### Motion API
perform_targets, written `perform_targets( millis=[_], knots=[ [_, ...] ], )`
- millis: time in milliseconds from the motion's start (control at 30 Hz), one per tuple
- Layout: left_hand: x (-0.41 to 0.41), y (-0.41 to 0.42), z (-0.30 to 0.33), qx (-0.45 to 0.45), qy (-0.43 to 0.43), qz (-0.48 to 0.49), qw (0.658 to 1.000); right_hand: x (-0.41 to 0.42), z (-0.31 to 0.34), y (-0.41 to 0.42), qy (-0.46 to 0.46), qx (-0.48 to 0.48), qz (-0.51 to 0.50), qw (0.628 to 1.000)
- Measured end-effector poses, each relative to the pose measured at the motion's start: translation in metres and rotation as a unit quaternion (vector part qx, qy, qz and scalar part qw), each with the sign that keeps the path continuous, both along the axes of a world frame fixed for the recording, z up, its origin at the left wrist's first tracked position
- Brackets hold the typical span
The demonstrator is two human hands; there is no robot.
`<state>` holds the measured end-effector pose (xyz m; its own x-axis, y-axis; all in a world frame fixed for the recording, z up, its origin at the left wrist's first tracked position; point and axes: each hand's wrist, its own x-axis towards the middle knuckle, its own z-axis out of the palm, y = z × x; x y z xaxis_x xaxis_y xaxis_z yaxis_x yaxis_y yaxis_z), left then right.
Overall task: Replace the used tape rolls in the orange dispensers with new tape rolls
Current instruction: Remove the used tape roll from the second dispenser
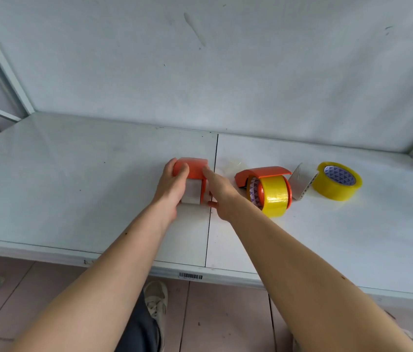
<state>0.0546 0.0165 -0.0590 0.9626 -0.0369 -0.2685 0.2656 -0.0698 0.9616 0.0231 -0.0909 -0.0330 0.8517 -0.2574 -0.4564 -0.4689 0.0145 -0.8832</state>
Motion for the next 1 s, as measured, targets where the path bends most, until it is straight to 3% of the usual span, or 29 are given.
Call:
perform_targets(
  millis=[333,400,567,667,767,867,1000],
  knots=[
    [-0.019,-0.018,-0.006,-0.144,-0.033,0.037,0.988,-0.009,-0.011,-0.018,-0.052,0.116,-0.049,0.991],
    [-0.022,-0.022,-0.006,-0.207,-0.030,0.044,0.977,-0.014,-0.011,-0.023,-0.070,0.121,-0.054,0.989],
    [-0.027,-0.023,0.002,-0.313,-0.005,0.026,0.949,-0.023,-0.013,-0.026,-0.185,0.130,-0.095,0.969],
    [-0.023,-0.020,0.004,-0.284,0.006,0.019,0.958,-0.027,-0.016,-0.024,-0.219,0.058,-0.097,0.969],
    [-0.018,-0.016,0.004,-0.183,-0.033,-0.002,0.983,-0.030,-0.022,-0.020,-0.257,-0.033,-0.082,0.962],
    [-0.015,-0.018,0.001,-0.101,-0.050,-0.033,0.993,-0.030,-0.023,-0.017,-0.281,-0.040,-0.058,0.957],
    [-0.010,-0.019,-0.004,-0.131,-0.066,-0.032,0.989,-0.032,-0.020,-0.016,-0.314,-0.018,-0.038,0.949]
  ],
)
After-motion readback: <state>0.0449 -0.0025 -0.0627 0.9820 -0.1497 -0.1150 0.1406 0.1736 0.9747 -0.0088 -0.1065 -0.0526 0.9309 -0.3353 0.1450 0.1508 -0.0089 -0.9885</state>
